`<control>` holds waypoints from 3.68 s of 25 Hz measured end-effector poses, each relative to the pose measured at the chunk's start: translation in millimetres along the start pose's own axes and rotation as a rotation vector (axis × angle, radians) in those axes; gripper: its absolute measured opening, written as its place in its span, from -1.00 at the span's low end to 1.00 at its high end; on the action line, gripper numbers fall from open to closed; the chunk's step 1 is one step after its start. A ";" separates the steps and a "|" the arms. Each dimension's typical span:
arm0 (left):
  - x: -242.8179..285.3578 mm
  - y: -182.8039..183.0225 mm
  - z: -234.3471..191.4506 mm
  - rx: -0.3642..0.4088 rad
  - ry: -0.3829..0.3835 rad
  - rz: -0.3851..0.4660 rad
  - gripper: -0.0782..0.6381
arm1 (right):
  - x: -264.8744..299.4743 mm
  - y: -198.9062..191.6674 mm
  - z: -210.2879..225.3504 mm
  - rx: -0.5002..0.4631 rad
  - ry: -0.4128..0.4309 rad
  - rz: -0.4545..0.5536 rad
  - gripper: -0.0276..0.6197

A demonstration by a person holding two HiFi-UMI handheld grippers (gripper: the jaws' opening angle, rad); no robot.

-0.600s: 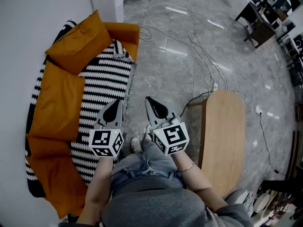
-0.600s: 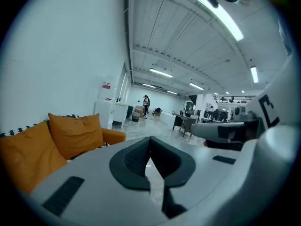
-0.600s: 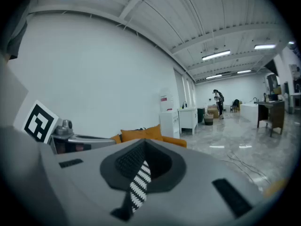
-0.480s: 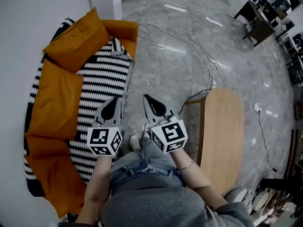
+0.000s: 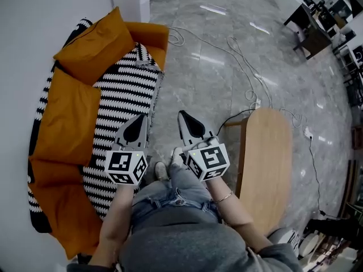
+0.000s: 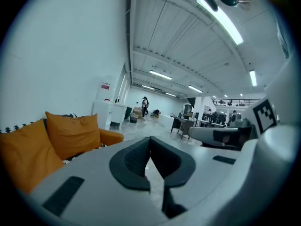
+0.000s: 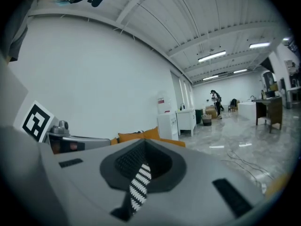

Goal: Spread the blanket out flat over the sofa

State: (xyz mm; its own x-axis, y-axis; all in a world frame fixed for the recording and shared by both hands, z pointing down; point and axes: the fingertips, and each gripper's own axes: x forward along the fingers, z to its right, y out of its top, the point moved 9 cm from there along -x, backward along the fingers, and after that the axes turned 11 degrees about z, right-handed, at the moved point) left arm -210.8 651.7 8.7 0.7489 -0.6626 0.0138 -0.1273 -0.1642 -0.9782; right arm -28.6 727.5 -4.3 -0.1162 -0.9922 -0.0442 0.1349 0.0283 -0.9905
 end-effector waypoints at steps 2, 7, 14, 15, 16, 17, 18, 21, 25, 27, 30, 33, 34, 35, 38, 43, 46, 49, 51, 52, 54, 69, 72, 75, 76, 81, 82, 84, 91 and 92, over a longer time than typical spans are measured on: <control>2.7 -1.3 -1.7 0.003 -0.007 -0.003 -0.73 | 2.2 -3.3 4.4 0.002 -0.015 -0.010 -0.88; 10.0 -4.0 -8.7 0.005 -0.001 -0.013 -0.73 | 8.8 -11.2 15.4 0.030 -0.056 -0.043 -0.88; 42.7 -10.0 -24.7 -0.006 0.023 -0.033 -0.73 | 34.6 -17.4 41.2 0.037 -0.060 -0.054 -0.88; 50.2 -11.1 -27.0 -0.006 0.027 -0.036 -0.73 | 40.7 -18.2 47.1 0.041 -0.062 -0.054 -0.88; 58.3 -12.3 -29.4 -0.007 0.032 -0.040 -0.73 | 47.3 -19.4 53.7 0.046 -0.064 -0.056 -0.88; 67.0 -13.6 -32.0 -0.007 0.037 -0.046 -0.73 | 54.7 -20.5 60.8 0.052 -0.066 -0.059 -0.88; 76.5 -14.7 -34.9 -0.008 0.044 -0.052 -0.73 | 62.9 -21.3 68.4 0.057 -0.066 -0.061 -0.88; 110.1 -16.1 -44.1 -0.011 0.067 -0.065 -0.73 | 90.5 -20.4 94.6 0.061 -0.054 -0.063 -0.88; 160.1 -19.1 -53.8 -0.018 0.096 -0.074 -0.73 | 127.5 -21.2 135.0 0.057 -0.028 -0.083 -0.88; 181.8 -22.1 -56.5 -0.030 0.118 -0.079 -0.73 | 142.9 -22.1 154.3 0.054 -0.012 -0.097 -0.88; 208.2 -25.0 -58.0 -0.043 0.158 -0.085 -0.73 | 161.3 -23.0 180.7 0.050 0.016 -0.111 -0.88; 229.3 -23.2 -60.1 -0.038 0.194 -0.089 -0.73 | 177.2 -23.8 203.7 0.051 0.034 -0.118 -0.88; 235.1 -22.0 -61.4 -0.035 0.204 -0.091 -0.73 | 182.6 -24.1 209.9 0.052 0.038 -0.119 -0.88; 240.1 -21.0 -62.5 -0.031 0.213 -0.094 -0.73 | 187.6 -24.5 215.2 0.053 0.041 -0.122 -0.88; 252.5 -19.2 -66.6 -0.021 0.229 -0.105 -0.73 | 201.3 -26.3 225.6 0.056 0.050 -0.133 -0.88; 275.4 -21.0 -85.6 -0.018 0.246 -0.118 -0.73 | 228.8 -35.3 231.1 0.055 0.066 -0.158 -0.88; 289.6 -24.3 -103.5 -0.025 0.251 -0.126 -0.73 | 249.8 -44.5 231.0 0.051 0.073 -0.185 -0.88; 305.1 -28.8 -125.6 -0.040 0.251 -0.142 -0.73 | 277.8 -50.7 230.3 0.042 0.084 -0.205 -0.88; 315.7 -32.0 -143.0 -0.047 0.253 -0.154 -0.73 | 299.5 -55.4 228.6 0.034 0.095 -0.220 -0.88; 321.6 -33.5 -153.2 -0.049 0.256 -0.160 -0.73 | 311.9 -58.5 227.4 0.029 0.102 -0.230 -0.88; 334.4 -37.0 -175.3 -0.062 0.265 -0.174 -0.73 | 338.7 -65.8 225.3 0.013 0.119 -0.259 -0.88; 388.3 -94.7 -293.2 -0.178 0.312 -0.271 -0.73 | 477.5 -152.8 202.4 -0.025 0.216 -0.452 -0.88; 393.3 -108.0 -306.6 -0.192 0.332 -0.280 -0.73 | 493.3 -172.3 199.3 -0.040 0.245 -0.488 -0.88; 392.4 -120.3 -318.5 -0.197 0.352 -0.281 -0.73 | 505.0 -193.2 192.5 -0.054 0.277 -0.515 -0.88; 391.8 -124.6 -323.4 -0.197 0.361 -0.282 -0.73 | 509.9 -200.9 189.5 -0.054 0.290 -0.524 -0.88; 399.9 -158.8 -345.4 -0.221 0.403 -0.284 -0.73 | 535.6 -249.9 186.1 -0.070 0.346 -0.565 -0.88; 402.1 -165.7 -348.2 -0.223 0.407 -0.285 -0.73 | 539.0 -258.7 185.8 -0.071 0.356 -0.577 -0.88; 403.6 -174.0 -356.2 -0.225 0.422 -0.288 -0.73 | 546.1 -273.2 181.0 -0.070 0.380 -0.603 -0.88; 414.7 -193.4 -403.1 -0.232 0.464 -0.305 -0.73 | 584.3 -315.7 164.5 -0.062 0.399 -0.656 -0.88; 414.5 -187.2 -414.3 -0.234 0.471 -0.309 -0.73 | 595.0 -314.6 156.5 -0.063 0.402 -0.664 -0.88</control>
State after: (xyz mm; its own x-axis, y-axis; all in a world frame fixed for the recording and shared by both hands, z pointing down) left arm -146.1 105.0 283.5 0.4123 -0.8017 0.4327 -0.1293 -0.5216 -0.8433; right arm 13.9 109.3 301.4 -0.5024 -0.6843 0.5286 -0.1427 -0.5373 -0.8312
